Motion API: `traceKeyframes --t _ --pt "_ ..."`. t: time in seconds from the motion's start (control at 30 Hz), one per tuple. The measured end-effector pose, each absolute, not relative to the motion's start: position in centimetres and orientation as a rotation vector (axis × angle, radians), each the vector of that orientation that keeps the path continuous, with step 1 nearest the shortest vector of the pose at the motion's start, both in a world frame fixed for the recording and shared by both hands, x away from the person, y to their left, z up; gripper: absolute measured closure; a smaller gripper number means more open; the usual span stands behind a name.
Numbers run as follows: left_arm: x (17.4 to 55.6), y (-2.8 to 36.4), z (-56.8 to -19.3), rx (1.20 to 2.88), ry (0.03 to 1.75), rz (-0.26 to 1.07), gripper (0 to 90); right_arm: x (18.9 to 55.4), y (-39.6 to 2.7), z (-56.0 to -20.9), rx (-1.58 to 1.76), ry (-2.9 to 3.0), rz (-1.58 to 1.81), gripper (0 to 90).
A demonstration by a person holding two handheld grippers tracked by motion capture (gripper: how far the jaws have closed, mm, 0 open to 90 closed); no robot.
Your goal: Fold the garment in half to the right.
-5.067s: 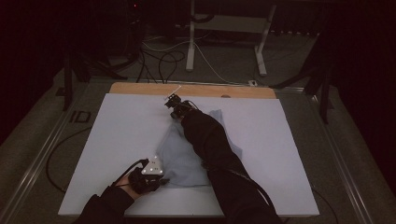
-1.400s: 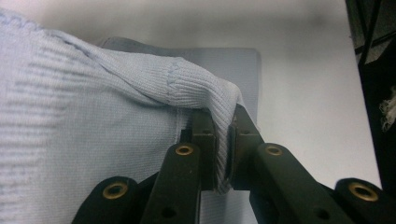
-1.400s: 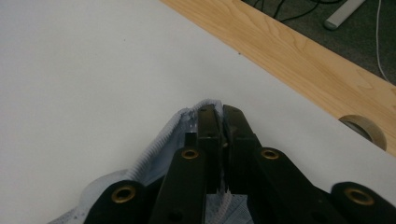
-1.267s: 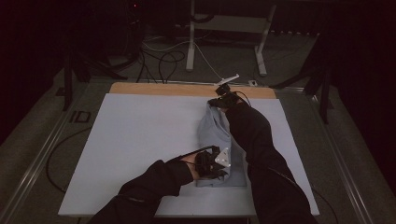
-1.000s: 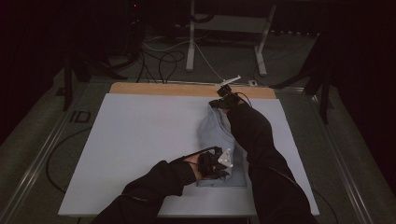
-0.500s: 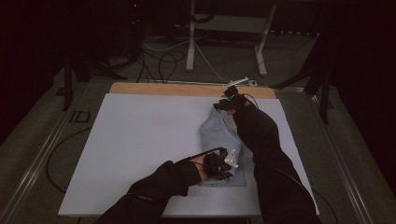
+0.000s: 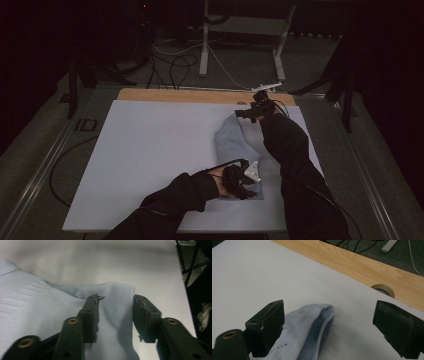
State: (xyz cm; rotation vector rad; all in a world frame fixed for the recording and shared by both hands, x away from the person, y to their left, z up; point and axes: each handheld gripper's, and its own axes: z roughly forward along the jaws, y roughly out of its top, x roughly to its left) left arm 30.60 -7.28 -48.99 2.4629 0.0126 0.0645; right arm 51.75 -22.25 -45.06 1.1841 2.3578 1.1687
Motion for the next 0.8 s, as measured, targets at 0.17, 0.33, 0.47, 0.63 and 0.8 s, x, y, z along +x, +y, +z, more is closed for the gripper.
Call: traceKeyframes --t 0.17,0.33,0.47,0.63,0.8 --pt "30.4 -7.0 -48.4 2.431 0.022 0.06 45.5 51.2 -22.7 -44.9 1.174 2.372 1.197 10.0" --pt "30.4 -6.5 -47.6 2.403 0.054 0.057 34.5 50.5 -22.6 -45.1 1.139 2.391 1.205 10.1" --pt "30.4 -5.9 -47.3 2.402 0.055 0.044 18.6 50.1 -22.4 -45.2 1.125 2.393 1.213 10.1" --pt "30.3 -5.1 -47.0 2.373 0.072 0.044 13.2 49.5 -21.9 -45.0 1.094 2.404 1.23 10.1" --pt "30.1 -4.6 -46.7 2.372 0.048 0.038 2.5 49.0 -21.3 -44.7 1.05 2.415 1.233 10.1"
